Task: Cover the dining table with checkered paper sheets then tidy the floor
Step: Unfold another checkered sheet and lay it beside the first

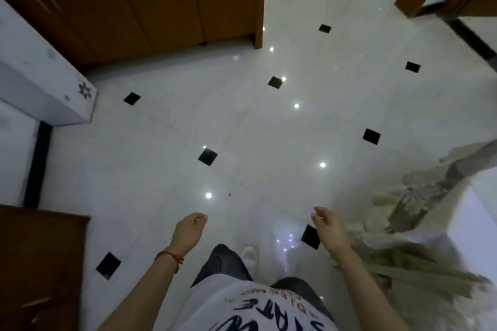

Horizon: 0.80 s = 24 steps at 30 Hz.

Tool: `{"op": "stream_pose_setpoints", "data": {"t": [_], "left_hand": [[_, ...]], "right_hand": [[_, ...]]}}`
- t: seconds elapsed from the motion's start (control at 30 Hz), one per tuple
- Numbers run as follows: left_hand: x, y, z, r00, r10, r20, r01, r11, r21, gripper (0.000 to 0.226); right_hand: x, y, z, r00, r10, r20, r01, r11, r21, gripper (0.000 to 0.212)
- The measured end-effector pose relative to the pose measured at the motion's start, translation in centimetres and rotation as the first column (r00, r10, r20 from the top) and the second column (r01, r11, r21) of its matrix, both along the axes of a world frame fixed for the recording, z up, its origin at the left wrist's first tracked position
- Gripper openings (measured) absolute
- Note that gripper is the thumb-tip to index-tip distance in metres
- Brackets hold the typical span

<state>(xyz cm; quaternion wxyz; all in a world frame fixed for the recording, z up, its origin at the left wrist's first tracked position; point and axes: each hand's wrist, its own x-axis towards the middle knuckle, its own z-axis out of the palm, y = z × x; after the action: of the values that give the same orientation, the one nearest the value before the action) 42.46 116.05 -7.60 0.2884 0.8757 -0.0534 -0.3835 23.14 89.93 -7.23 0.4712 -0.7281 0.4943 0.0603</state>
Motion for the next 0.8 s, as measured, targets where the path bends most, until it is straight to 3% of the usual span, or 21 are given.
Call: {"op": "stream_pose_setpoints", "data": {"t": [0.17,0.33,0.5,0.63,0.8], "left_hand": [[4.2,-5.0,-0.7,0.995,-0.066,-0.077,0.066,0.998,-0.007,0.036],[8.9,-13.5,-1.6,0.982,-0.135,-0.131,0.13,0.99,-0.045,0.033],[14.5,-22.3,-1.8,0.977,-0.084,-0.195,0.072,0.995,-0.069,0.03],[18.6,-27.4,-1.9,0.973,-0.091,-0.214,0.089,0.996,-0.017,0.029],[22.9,-31.8,-3.3,0.97,-0.064,-0.236,0.094,0.988,0.119,0.025]], "right_hand": [[0.5,-2.3,-2.6,0.987,-0.098,-0.125,0.106,0.992,0.065,0.026],[1.1,-7.7,-4.5,0.956,-0.188,-0.225,0.218,0.969,0.119,0.035],[4.4,-15.3,-6.0,0.929,-0.249,-0.275,0.301,0.939,0.166,0.036],[8.7,-22.0,-5.3,0.917,-0.327,-0.229,0.375,0.902,0.213,0.034],[13.8,-30.2,-4.2,0.914,-0.39,-0.107,0.403,0.901,0.16,0.035]]}}
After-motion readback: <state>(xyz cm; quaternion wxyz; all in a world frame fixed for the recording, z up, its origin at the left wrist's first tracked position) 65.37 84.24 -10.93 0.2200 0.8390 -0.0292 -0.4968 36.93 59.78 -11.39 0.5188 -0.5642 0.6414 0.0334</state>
